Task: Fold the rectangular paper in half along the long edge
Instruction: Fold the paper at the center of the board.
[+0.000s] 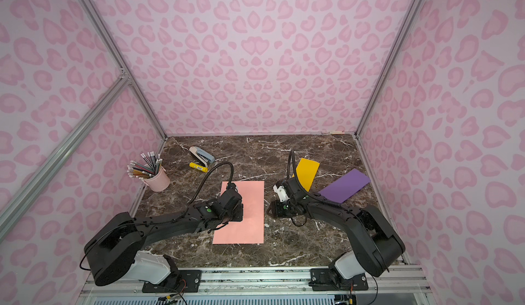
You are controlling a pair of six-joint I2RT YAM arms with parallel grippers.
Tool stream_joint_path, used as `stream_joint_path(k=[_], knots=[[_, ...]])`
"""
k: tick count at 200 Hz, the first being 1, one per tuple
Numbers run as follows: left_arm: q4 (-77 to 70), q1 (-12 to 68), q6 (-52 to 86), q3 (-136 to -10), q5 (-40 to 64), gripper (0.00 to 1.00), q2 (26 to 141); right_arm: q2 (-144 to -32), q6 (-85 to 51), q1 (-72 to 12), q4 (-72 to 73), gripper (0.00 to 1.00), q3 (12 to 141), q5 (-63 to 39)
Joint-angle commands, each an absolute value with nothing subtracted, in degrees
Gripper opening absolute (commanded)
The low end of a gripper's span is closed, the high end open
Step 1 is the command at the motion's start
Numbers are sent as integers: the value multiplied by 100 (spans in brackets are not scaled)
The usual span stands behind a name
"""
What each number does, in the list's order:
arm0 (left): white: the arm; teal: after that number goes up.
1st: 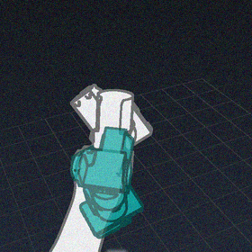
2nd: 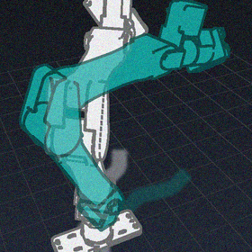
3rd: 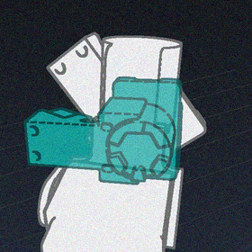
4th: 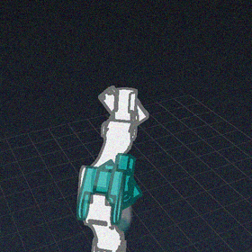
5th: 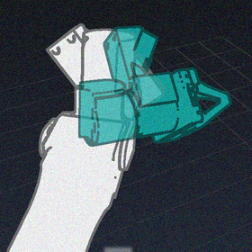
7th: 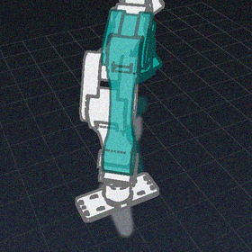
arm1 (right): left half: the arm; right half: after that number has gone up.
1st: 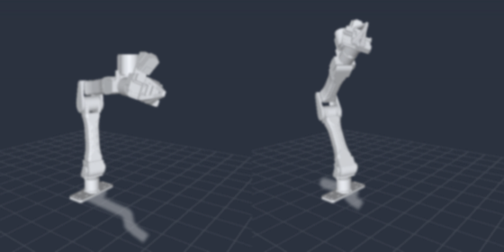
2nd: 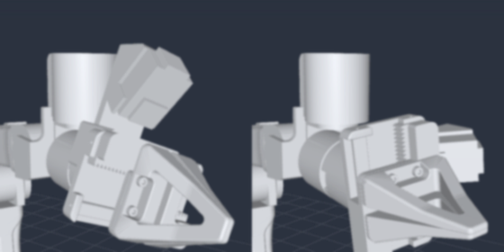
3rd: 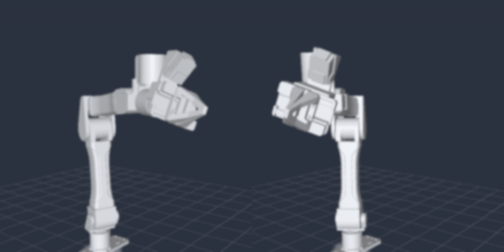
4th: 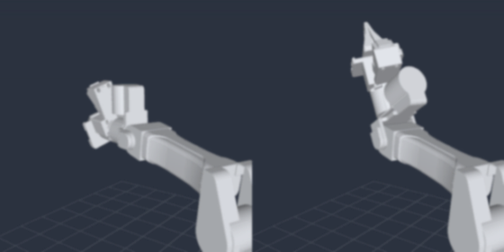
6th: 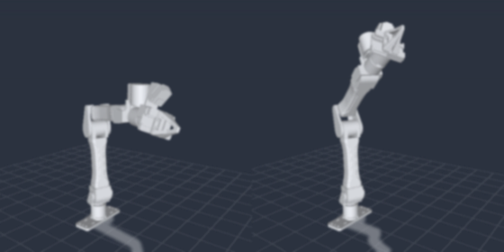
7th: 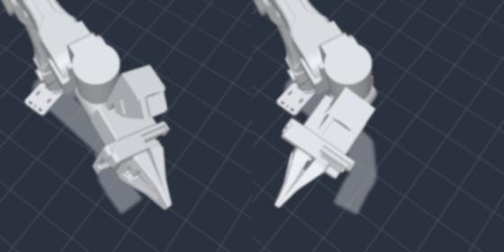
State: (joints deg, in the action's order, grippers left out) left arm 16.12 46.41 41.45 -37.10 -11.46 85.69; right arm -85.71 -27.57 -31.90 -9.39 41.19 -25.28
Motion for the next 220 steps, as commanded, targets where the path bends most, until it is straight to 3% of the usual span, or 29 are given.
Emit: stream_joint_path(k=[1,132,220], knots=[[1180,4632,4086,-3711,-1037,4,8720,-8703,-2671,-3241,-810,52,4232,-2586],[702,4616,4214,-3289,-601,4,9172,-10027,-2929,-3649,-482,52,4670,-2448],[568,4667,4302,-3171,-466,4,9155,-10007,-3953,-3709,1609,52,4338,-3957]])
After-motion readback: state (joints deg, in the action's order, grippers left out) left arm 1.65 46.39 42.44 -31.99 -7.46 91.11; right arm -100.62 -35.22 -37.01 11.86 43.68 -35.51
